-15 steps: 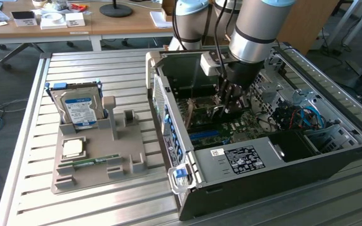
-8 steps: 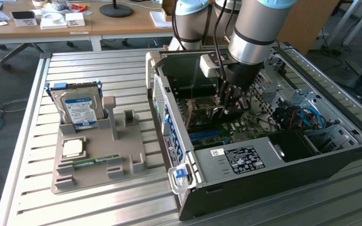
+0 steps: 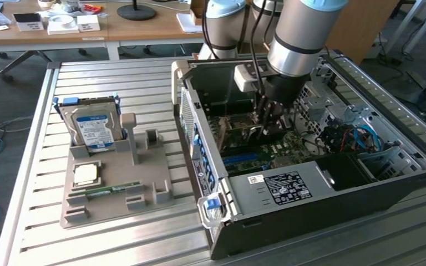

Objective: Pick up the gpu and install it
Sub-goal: 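Insert the gpu into the slot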

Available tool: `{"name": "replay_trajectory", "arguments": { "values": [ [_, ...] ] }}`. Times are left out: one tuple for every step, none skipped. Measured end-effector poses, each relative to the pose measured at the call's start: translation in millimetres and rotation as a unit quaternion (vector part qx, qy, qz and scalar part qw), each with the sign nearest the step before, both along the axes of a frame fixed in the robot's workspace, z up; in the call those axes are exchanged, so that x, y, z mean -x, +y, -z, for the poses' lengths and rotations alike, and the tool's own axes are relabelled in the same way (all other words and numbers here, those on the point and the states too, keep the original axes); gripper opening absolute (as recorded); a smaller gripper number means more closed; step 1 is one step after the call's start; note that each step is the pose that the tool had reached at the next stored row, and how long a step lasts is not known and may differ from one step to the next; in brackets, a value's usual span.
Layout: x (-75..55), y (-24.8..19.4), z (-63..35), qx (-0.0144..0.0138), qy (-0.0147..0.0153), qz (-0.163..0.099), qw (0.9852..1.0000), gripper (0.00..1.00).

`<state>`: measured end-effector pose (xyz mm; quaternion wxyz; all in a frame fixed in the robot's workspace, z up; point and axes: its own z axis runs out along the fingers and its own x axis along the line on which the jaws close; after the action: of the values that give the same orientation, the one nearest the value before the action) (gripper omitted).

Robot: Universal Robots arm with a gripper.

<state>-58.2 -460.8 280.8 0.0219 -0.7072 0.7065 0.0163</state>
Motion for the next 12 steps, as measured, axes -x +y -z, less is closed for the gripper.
{"name": "replay_trajectory", "arguments": {
  "values": [
    [0.6, 0.0, 0.6, 0.0001, 0.0000, 0.000, 1.0000, 0.27],
    [1.2, -0.1, 1.4, 0.0001, 0.0001, 0.000, 1.0000, 0.27],
    [1.7, 0.0, 2.5, 0.0001, 0.0000, 0.000, 1.0000, 0.27],
    [2.0, -0.1, 3.7, 0.0001, 0.0000, 0.000, 1.0000, 0.27],
    [2.4, 0.0, 4.7, 0.0001, 0.0000, 0.000, 1.0000, 0.27],
    [2.4, -0.1, 4.8, 0.0002, 0.0001, 0.000, 1.0000, 0.27],
    [2.4, -0.1, 4.8, 0.0001, 0.0001, 0.000, 1.0000, 0.27],
    [2.6, -0.1, 4.8, 0.0002, 0.0000, 0.000, 1.0000, 0.27],
    [3.1, 0.0, 4.7, 0.0002, 0.0001, 0.000, 1.0000, 0.27],
    [3.8, 0.0, 4.9, 0.0001, 0.0000, 0.000, 1.0000, 0.27],
    [4.6, 0.0, 4.8, 0.0001, 0.0000, 0.000, 1.0000, 0.27],
    [5.2, 0.0, 4.8, 0.0001, 0.0000, 0.000, 1.0000, 0.27]
  ]
}}
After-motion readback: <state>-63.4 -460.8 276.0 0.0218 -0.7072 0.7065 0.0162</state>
